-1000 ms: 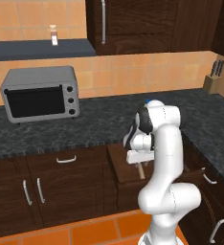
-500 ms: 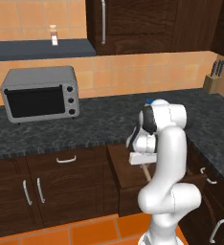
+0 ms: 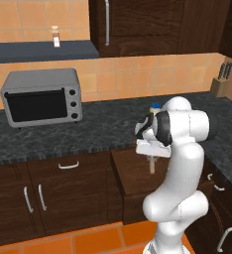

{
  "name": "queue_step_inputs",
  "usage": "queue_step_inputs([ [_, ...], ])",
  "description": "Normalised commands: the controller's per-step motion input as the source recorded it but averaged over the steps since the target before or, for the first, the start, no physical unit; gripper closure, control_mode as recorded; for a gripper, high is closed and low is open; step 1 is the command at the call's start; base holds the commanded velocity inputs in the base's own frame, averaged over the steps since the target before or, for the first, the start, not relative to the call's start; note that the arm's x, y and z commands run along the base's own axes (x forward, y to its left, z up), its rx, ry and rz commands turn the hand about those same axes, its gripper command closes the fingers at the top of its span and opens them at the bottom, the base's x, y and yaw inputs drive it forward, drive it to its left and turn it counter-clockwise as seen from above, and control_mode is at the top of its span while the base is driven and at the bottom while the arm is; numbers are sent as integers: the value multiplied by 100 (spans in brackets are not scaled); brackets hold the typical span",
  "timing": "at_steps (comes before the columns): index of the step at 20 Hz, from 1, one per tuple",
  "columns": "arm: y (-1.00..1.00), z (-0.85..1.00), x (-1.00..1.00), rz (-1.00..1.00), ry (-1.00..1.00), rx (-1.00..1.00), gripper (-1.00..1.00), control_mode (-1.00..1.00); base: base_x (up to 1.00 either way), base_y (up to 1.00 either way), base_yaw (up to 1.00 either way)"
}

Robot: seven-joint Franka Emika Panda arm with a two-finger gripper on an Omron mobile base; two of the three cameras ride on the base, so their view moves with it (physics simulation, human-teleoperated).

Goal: Pick the pizza cutter from the drawer and place it on the counter.

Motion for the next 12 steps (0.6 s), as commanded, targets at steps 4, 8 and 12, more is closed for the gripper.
queue_step_inputs([
  [4,0,100,-23,-53,18,0,100,-100,0,0,0],
  [8,-33,99,-8,-51,11,0,100,-100,0,0,0],
  [12,-87,86,-19,-31,2,-1,100,-100,0,0,0],
])
